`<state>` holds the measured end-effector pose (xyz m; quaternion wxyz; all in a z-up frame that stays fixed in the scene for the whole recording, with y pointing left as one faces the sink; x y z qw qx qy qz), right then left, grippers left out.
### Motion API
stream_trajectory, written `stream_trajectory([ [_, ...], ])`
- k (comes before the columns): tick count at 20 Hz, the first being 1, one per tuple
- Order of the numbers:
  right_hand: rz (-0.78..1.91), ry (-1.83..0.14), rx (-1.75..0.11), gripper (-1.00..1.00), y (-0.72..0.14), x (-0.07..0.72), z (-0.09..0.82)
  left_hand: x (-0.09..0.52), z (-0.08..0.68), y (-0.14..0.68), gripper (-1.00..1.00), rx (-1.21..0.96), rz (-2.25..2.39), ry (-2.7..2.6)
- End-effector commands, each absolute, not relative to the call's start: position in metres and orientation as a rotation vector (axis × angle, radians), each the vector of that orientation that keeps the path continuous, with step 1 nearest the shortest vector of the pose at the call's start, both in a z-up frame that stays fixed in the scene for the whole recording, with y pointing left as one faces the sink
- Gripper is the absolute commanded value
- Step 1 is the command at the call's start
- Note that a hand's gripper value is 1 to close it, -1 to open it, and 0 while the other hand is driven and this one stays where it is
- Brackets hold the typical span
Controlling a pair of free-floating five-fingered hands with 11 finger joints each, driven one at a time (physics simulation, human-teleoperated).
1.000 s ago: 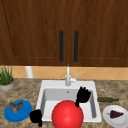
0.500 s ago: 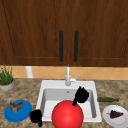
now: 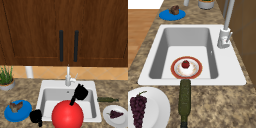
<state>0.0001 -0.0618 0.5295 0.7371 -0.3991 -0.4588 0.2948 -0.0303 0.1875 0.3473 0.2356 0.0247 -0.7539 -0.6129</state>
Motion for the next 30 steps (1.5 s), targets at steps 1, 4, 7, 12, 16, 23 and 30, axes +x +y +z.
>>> stream_trajectory([
  [1,0.531,-1.038,-0.837,-1.00,-0.061,0.000,0.542,-0.030,0.347,0.188,0.00,0.068,-1.681,-2.068],
  [4,0.490,-1.054,-0.840,-1.00,-0.058,0.000,0.547,-0.030,0.347,0.188,0.00,0.068,-1.681,-2.068],
  [7,0.442,-1.070,-0.849,-1.00,-0.056,-0.002,0.552,-0.030,0.347,0.188,0.00,0.068,-1.681,-2.068],
  [12,0.366,-1.086,-0.862,-1.00,-0.053,-0.006,0.564,-0.030,0.347,0.188,0.00,0.068,-1.681,-2.068],
  [16,0.304,-1.094,-0.866,-1.00,-0.050,-0.010,0.574,-0.030,0.347,0.188,0.00,0.068,-1.681,-2.068],
  [23,0.191,-1.094,-0.872,-1.00,-0.046,-0.019,0.591,-0.030,0.347,0.188,0.00,0.068,-1.681,-2.068],
  [30,0.074,-1.085,-0.869,-1.00,-0.042,-0.027,0.606,-0.030,0.347,0.188,0.00,0.068,-1.681,-2.068],
])
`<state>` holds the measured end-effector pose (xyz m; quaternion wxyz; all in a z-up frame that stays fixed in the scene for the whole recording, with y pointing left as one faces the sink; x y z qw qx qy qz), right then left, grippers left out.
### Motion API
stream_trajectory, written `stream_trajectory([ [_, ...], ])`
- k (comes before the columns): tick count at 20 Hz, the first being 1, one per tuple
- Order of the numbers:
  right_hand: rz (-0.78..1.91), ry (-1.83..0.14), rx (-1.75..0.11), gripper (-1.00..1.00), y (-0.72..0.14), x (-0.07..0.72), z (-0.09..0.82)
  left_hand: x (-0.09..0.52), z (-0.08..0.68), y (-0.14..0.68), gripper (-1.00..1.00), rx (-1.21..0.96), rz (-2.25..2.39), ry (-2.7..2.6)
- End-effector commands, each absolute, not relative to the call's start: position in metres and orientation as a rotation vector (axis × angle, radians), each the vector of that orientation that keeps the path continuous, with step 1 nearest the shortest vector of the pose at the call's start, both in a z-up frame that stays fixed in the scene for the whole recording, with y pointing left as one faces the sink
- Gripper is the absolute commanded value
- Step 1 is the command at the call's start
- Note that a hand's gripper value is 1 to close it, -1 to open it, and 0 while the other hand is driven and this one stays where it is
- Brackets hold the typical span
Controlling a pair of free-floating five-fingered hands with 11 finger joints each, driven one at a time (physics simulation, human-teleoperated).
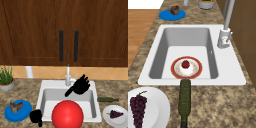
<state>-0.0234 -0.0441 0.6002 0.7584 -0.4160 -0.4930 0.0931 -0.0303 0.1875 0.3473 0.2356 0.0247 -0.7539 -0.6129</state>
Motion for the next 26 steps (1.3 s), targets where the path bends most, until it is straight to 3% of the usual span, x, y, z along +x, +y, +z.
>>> stream_trajectory([
  [1,0.058,-1.083,-0.866,-1.00,-0.041,-0.028,0.608,-0.030,0.347,0.188,0.00,0.068,-1.681,-2.068],
  [26,-0.216,-1.047,-0.816,-1.00,-0.026,-0.012,0.687,-0.030,0.347,0.188,0.00,0.068,-1.681,-2.068],
])
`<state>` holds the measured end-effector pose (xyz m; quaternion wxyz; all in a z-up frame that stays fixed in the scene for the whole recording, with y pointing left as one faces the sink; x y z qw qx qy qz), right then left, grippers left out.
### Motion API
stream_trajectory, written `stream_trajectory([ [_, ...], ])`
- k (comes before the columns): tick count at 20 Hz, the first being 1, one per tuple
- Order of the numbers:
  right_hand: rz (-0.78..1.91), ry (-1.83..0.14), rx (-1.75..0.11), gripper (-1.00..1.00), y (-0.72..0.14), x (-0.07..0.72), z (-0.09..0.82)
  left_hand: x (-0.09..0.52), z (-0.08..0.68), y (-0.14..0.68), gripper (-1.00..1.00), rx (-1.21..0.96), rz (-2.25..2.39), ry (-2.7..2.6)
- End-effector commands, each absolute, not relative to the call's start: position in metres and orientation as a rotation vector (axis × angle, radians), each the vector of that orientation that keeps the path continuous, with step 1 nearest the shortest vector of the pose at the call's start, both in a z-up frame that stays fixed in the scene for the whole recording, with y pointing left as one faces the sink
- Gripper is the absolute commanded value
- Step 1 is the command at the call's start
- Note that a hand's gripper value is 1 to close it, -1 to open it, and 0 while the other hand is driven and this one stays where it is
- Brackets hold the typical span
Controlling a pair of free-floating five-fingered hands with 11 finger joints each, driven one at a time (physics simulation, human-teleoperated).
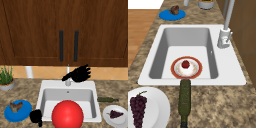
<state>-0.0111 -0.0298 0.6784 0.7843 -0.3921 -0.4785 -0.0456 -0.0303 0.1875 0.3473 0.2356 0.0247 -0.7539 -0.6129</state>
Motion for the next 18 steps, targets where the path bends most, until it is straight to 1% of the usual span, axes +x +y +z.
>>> stream_trajectory([
  [1,-0.231,-1.050,-0.817,-1.00,-0.024,-0.012,0.689,-0.030,0.347,0.188,0.00,0.068,-1.681,-2.068],
  [18,-0.529,-1.061,-0.746,-1.00,-0.020,0.003,0.717,-0.030,0.347,0.188,0.00,0.068,-1.681,-2.068],
])
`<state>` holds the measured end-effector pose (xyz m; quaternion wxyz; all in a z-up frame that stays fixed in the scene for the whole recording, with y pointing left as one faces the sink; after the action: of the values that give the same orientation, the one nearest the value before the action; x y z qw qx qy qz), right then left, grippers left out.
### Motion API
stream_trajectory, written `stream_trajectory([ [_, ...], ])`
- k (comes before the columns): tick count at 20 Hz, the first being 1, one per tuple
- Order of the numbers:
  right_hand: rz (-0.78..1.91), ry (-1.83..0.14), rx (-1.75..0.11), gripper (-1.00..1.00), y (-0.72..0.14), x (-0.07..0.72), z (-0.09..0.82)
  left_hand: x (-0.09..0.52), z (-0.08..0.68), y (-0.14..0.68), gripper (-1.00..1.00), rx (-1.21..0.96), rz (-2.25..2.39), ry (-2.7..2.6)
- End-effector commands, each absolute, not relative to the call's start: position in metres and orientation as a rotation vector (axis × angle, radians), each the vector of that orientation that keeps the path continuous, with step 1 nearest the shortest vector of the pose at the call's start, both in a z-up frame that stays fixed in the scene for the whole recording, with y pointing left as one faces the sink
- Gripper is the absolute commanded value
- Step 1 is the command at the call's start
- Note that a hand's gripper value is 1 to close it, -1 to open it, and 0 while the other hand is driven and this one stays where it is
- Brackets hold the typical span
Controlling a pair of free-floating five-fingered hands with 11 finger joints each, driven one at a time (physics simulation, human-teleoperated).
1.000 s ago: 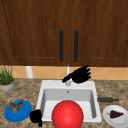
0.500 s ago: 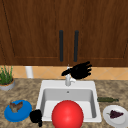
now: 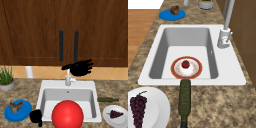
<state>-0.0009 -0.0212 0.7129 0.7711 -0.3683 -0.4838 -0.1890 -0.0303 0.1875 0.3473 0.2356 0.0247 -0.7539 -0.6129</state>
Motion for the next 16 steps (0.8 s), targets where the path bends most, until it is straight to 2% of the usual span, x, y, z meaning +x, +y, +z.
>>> stream_trajectory([
  [1,-0.544,-1.059,-0.740,-1.00,-0.020,0.004,0.718,-0.030,0.347,0.188,0.00,0.068,-1.681,-2.068],
  [16,-0.666,-0.977,-0.625,-1.00,-0.021,0.059,0.757,-0.030,0.347,0.188,0.00,0.068,-1.681,-2.068],
])
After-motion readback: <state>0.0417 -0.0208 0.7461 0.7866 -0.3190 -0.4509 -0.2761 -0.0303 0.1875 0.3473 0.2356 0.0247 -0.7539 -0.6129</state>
